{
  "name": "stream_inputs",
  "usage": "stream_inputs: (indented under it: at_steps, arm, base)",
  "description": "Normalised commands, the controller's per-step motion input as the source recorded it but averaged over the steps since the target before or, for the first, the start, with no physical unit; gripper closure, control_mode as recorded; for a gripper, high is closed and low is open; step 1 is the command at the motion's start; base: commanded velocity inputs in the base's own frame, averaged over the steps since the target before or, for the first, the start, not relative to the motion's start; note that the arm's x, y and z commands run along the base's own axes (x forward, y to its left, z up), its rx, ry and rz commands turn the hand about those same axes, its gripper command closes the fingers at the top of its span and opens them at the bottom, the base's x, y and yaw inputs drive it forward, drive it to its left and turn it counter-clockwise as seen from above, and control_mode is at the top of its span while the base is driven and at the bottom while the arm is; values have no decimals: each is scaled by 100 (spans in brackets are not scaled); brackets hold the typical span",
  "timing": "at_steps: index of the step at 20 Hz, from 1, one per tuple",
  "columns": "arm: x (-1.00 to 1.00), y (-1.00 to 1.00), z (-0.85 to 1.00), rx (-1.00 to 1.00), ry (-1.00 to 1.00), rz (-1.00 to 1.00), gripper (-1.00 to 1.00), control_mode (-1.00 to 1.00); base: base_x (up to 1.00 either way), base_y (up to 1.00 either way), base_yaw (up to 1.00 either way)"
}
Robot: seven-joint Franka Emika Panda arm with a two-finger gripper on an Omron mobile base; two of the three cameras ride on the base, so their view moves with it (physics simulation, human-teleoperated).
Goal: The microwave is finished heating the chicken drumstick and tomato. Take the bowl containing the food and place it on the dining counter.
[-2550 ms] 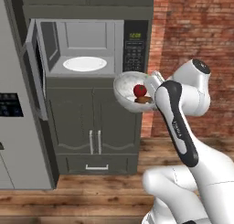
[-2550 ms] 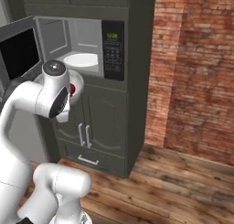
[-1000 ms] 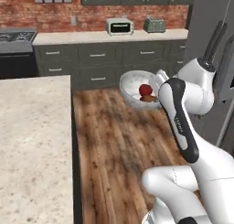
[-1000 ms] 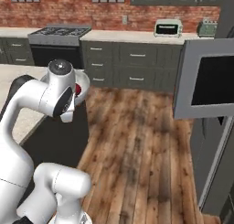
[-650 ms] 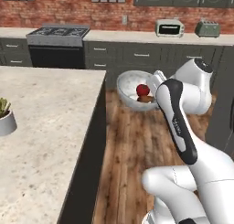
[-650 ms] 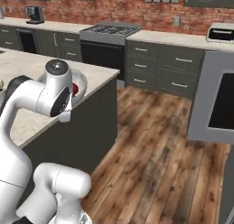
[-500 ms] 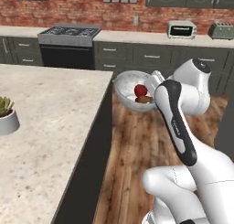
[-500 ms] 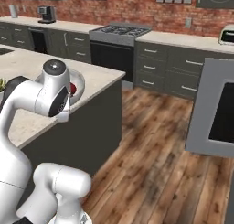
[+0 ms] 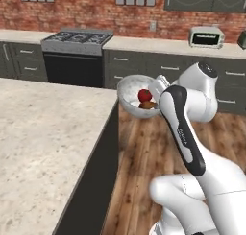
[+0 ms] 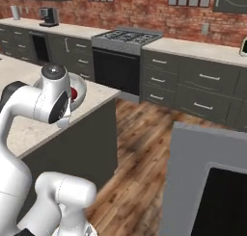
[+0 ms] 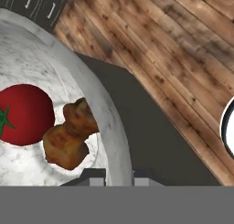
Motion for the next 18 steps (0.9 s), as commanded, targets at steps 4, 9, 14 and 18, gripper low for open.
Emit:
stream_inputs:
  at_steps: [4, 9, 14, 18]
  arm:
    - [0, 0, 0, 0, 0, 0, 100, 100]
    - [0, 0, 0, 0, 0, 0, 100, 100]
    - [0, 0, 0, 0, 0, 0, 100, 100]
    - [0, 0, 0, 0, 0, 0, 100, 100]
  base:
    - [100, -53, 17]
    - [100, -67, 0]
    - [100, -43, -3]
    - [100, -73, -7]
